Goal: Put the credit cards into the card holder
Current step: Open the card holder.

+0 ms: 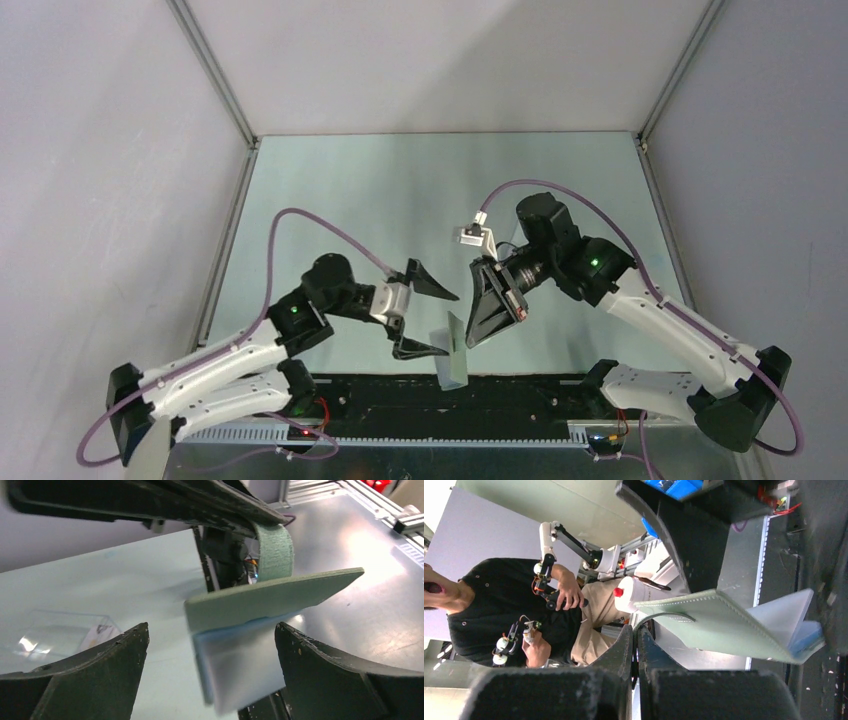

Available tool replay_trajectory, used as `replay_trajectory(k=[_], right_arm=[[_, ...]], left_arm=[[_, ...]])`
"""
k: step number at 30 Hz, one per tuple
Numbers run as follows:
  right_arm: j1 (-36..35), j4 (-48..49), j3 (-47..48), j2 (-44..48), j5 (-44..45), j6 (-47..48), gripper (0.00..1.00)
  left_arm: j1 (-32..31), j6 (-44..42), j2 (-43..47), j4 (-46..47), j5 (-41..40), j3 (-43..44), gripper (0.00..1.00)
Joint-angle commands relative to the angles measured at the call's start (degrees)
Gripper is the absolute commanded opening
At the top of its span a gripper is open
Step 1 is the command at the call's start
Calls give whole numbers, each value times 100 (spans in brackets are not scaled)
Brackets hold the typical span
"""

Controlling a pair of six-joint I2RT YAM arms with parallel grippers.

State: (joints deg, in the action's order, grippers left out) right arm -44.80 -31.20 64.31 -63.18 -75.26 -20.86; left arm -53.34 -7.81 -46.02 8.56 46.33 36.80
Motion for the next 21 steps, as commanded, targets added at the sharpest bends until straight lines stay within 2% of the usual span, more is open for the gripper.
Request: replay_trajectory(k=[1, 8, 11, 13, 15, 16, 17, 19, 21], right_arm=[[-28, 578, 240, -25, -361, -368, 0], [6, 512, 240, -46, -433, -319, 0], [117, 300, 240, -47, -412, -182, 0], [226, 215, 239, -46, -402, -107, 0], [336, 164, 239, -44, -406, -72, 0], [369, 152, 239, -41, -399, -51, 0], [431, 124, 242, -42, -379, -41, 0], [520, 58, 240, -62, -342, 8, 0], [594, -25, 240, -83, -220, 49, 3]], left_arm=[[-405, -549, -421, 367, 38, 486, 100], [-821, -537, -1043, 675, -8, 722, 99], [-893, -504, -1079, 707, 129, 721, 91], [-895, -414, -1026, 708, 182, 661, 77], [-902, -385, -913, 709, 195, 542, 49], [-900, -336, -872, 704, 145, 459, 43], [-898, -283, -774, 701, 77, 411, 30], [-897, -223, -596, 708, -35, 283, 18], [-897, -186, -403, 704, -172, 150, 11]])
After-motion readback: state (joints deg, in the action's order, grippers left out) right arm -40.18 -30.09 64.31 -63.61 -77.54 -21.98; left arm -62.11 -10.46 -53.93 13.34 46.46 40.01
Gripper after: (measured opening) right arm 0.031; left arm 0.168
